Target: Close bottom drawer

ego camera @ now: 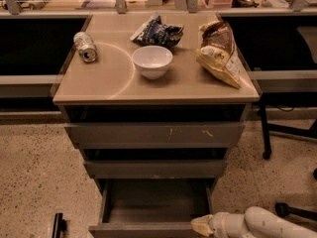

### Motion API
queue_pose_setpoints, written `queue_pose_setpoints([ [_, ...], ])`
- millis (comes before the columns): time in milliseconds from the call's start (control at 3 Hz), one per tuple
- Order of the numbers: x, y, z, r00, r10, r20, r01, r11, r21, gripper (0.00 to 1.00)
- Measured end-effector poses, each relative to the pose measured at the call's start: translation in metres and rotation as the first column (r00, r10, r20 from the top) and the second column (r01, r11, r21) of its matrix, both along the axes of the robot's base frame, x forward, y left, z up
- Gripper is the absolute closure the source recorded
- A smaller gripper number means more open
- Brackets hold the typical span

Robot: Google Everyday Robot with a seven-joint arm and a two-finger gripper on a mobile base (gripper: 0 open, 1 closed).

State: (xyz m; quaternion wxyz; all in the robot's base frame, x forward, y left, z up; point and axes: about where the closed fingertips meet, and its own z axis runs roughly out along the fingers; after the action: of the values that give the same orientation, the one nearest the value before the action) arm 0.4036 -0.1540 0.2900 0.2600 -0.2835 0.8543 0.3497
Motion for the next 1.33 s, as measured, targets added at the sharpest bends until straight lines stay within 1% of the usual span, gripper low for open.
queue_pose_setpoints([
  [333,0.004,-0.004,-0.039,0.9982,-0.055,-0.023,0.055,0.998,0.018,1.00],
  [667,0.006,-0.008,-0.069,0.9924,-0.117,-0.038,0.119,0.992,0.041,1.00],
  [1000,-0.004,-0.005,-0.089,0.9863,-0.150,-0.069,0.153,0.987,0.049,1.00],
  [1333,-0.006,-0.004,-0.088,0.9855,-0.153,-0.073,0.157,0.986,0.051,1.00],
])
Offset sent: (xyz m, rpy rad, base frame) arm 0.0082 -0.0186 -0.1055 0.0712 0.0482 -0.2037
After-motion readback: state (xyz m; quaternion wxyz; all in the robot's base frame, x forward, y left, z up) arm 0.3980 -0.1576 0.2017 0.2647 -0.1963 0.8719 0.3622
